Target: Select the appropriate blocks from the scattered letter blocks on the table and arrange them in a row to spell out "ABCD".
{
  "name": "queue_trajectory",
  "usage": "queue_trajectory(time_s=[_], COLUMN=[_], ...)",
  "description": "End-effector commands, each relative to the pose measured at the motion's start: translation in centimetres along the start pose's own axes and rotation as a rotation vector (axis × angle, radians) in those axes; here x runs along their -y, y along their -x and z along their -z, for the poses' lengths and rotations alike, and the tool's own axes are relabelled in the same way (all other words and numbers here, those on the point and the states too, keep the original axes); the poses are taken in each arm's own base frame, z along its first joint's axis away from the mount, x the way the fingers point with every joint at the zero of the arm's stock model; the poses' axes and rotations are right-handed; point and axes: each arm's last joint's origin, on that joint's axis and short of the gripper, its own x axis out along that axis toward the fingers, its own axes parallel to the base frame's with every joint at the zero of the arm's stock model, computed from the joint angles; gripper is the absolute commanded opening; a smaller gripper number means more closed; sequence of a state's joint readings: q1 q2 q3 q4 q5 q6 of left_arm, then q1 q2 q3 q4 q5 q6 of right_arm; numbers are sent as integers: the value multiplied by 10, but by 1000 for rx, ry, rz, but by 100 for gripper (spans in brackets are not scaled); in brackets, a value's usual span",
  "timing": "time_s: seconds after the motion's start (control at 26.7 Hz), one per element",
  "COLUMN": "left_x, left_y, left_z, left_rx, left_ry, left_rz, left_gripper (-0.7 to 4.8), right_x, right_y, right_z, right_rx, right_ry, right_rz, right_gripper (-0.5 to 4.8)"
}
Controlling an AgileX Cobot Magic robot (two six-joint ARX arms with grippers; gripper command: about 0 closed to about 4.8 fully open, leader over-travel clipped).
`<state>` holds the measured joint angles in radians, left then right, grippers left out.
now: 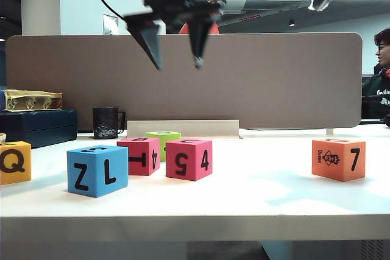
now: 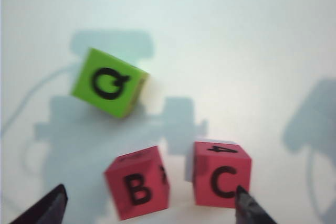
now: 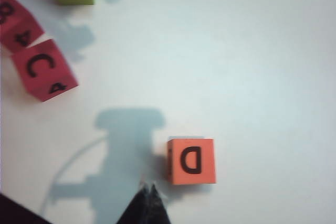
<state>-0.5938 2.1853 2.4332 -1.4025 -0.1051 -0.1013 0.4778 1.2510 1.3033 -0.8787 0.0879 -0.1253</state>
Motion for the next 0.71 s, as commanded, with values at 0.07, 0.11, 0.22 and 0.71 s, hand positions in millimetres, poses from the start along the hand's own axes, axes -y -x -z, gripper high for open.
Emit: queue_trajectory(time_s=[0.07, 0.11, 0.22, 0.71], left_x=[-29, -40, -59, -64], left_y=[36, 48, 73, 106], left_z=[3, 6, 14, 24], left_rx=[84, 103, 145, 220], left_ry=[42, 63, 101, 47], left_rz=[-19, -30, -52, -62], left_gripper=[398, 398, 398, 232], right_x=[0, -1, -1, 9], right_y=[-12, -21, -49, -120], right_z=[-4, -4, -5, 13], right_rx=[-22, -49, -123, -398], right_ry=[1, 4, 6, -17], right_rz=[22, 18, 12, 10], right_gripper=[-1, -1, -2, -1])
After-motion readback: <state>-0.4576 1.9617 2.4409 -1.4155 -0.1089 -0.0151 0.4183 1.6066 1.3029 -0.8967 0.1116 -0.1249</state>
